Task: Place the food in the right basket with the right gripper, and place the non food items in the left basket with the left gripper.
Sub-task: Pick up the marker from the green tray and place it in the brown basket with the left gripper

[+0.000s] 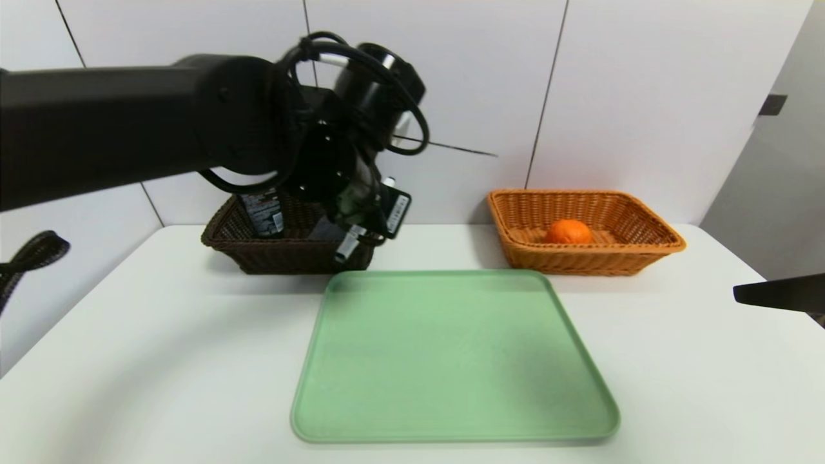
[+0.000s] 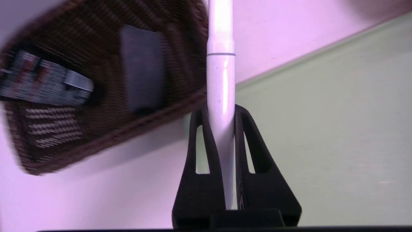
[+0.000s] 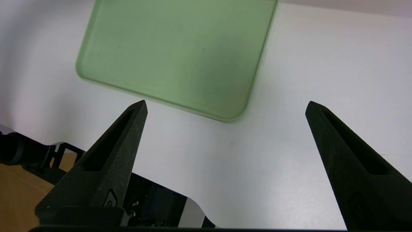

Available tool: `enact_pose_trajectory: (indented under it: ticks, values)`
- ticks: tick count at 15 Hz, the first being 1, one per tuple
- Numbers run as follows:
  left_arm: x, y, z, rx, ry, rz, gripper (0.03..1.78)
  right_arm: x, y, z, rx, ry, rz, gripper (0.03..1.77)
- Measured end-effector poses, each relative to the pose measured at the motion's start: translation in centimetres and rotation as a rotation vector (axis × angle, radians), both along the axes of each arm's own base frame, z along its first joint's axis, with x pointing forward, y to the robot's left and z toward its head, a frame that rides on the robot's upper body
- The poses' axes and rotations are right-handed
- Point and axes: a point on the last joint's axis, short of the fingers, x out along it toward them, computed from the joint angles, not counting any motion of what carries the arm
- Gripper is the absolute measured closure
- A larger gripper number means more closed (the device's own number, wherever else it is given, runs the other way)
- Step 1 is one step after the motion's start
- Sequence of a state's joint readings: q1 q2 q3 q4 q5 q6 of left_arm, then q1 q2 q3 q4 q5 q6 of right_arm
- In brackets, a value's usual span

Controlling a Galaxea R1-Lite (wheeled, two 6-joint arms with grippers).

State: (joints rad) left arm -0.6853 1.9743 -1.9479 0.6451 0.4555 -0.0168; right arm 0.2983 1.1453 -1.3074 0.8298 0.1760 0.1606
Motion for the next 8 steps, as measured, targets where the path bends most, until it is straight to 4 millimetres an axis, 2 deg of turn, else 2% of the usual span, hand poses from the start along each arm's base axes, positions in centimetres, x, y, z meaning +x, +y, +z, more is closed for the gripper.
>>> enact_pose_trajectory:
  ticks: [4,8]
  values:
    - [3.0,6.3,2.2,0.120,-0.074,-0.168,1.65,0.0,0.0,0.0,0.006,-0.002,0.010,0.10]
    - [5.7,9.1,1.7,0.261,-0.144,-0.380,1.65,0.1,0.1,0.2,0.010,-0.017,0.013,0.10]
